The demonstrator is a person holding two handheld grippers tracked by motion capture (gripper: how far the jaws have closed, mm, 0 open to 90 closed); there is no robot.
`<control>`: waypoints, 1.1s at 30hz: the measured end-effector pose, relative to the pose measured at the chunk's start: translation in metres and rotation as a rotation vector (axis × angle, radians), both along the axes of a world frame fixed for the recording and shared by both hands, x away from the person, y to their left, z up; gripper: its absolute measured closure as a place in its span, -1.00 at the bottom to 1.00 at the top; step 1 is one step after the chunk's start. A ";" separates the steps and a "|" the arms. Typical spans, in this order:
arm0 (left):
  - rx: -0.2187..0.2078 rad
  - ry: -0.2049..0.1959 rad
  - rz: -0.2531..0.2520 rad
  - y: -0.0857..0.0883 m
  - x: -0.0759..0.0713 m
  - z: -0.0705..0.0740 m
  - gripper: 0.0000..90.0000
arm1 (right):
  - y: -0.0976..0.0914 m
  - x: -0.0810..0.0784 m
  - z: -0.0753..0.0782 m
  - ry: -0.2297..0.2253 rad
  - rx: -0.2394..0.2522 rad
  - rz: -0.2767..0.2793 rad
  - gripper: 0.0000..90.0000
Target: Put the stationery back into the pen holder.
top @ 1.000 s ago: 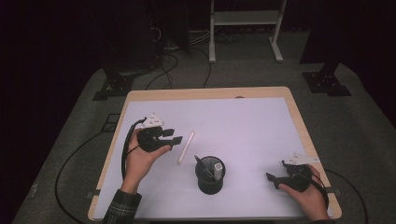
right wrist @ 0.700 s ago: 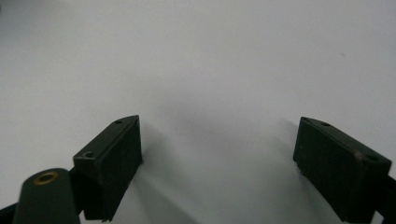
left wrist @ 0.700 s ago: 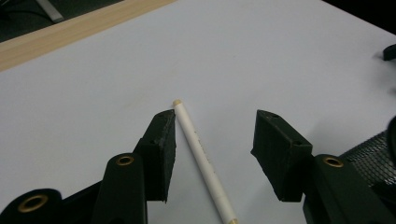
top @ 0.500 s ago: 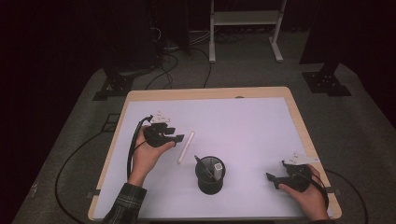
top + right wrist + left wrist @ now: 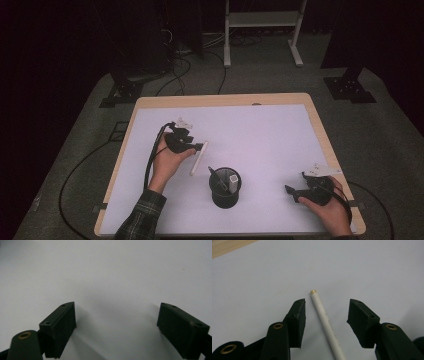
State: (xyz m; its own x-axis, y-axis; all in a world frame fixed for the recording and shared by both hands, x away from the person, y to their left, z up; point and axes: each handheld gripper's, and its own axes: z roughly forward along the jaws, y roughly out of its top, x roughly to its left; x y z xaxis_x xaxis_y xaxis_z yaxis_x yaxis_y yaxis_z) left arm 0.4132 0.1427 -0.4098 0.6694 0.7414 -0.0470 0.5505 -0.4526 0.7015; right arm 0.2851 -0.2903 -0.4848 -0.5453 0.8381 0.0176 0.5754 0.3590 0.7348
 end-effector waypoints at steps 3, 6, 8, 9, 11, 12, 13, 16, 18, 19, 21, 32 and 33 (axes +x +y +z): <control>0.025 0.013 0.008 -0.003 0.006 -0.005 0.08 | 0.000 0.000 0.000 0.000 0.000 0.000 -0.68; 0.036 0.028 0.016 -0.008 0.013 -0.011 0.10 | 0.000 0.000 0.000 0.000 0.001 0.000 -0.68; 0.050 0.036 0.013 -0.011 0.016 -0.014 0.11 | 0.000 0.000 0.000 0.000 0.001 0.000 -0.68; 0.053 0.039 0.010 -0.012 0.018 -0.015 0.12 | 0.000 0.000 0.000 0.000 0.001 0.000 -0.68; 0.054 0.046 0.017 -0.015 0.021 -0.019 0.14 | 0.000 0.000 0.000 0.000 0.001 0.000 -0.68; 0.060 0.053 0.017 -0.016 0.023 -0.020 0.15 | 0.000 0.000 0.000 0.000 0.000 0.000 -0.68; 0.071 0.059 0.015 -0.017 0.024 -0.021 0.16 | 0.000 0.000 0.000 0.000 0.000 0.000 -0.68; 0.083 0.072 0.022 -0.021 0.029 -0.025 0.17 | 0.000 0.000 0.000 0.000 0.000 0.000 -0.68; 0.098 0.081 0.023 -0.024 0.032 -0.027 0.20 | 0.000 0.000 0.000 0.000 0.000 0.000 -0.68; 0.104 0.084 0.025 -0.025 0.034 -0.027 0.23 | 0.000 0.000 0.000 0.000 0.000 0.000 -0.68; 0.109 0.092 0.027 -0.027 0.036 -0.029 0.24 | 0.000 0.000 0.000 0.000 0.001 0.000 -0.68; 0.173 0.140 0.034 -0.035 0.045 -0.040 0.45 | 0.000 0.000 0.000 0.000 0.000 0.000 -0.68; 0.176 0.143 0.036 -0.035 0.046 -0.040 0.47 | 0.000 0.000 0.000 0.000 0.001 0.000 -0.68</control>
State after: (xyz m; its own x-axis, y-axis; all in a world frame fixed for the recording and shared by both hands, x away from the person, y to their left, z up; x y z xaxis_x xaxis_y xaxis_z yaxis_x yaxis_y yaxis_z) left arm 0.4589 0.1074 -0.4493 0.6383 0.7698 -0.0075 0.6565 -0.5392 0.5275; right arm 0.2851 -0.2904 -0.4848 -0.5457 0.8378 0.0180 0.5751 0.3587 0.7352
